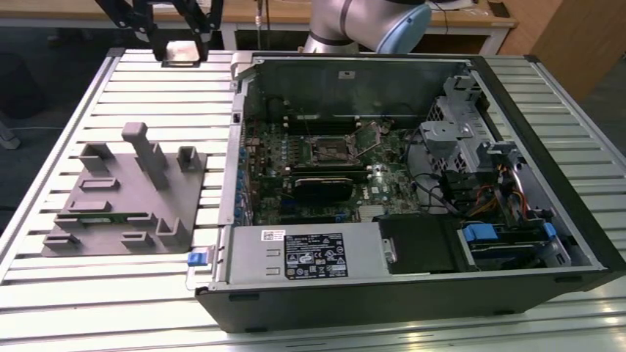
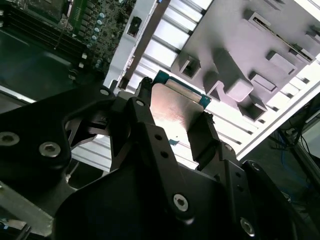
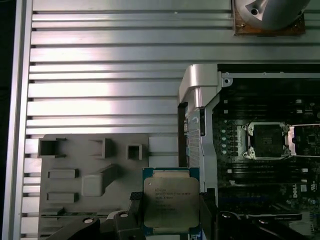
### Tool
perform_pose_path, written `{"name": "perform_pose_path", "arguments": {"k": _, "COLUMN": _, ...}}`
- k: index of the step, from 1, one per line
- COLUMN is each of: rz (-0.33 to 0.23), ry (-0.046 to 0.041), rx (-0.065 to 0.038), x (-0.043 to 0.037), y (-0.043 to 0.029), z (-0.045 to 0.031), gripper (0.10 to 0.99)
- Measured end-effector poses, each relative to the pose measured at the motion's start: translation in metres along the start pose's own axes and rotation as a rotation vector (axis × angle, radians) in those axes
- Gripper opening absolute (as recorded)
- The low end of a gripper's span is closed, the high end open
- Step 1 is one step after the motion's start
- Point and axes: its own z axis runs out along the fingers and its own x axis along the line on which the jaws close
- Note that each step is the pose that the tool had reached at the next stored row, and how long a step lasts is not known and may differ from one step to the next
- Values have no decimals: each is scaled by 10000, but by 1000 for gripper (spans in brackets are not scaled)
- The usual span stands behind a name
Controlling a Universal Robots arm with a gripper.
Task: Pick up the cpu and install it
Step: 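Pick up the cpu and move it towards the insertion slot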
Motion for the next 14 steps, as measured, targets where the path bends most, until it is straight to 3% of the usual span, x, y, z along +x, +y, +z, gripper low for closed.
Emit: {"name": "perform_pose_path", "arguments": {"k": 14, "rz": -26, "ry": 3, "rx": -4, "x": -247, "y": 29, "z": 6, "gripper": 541}}
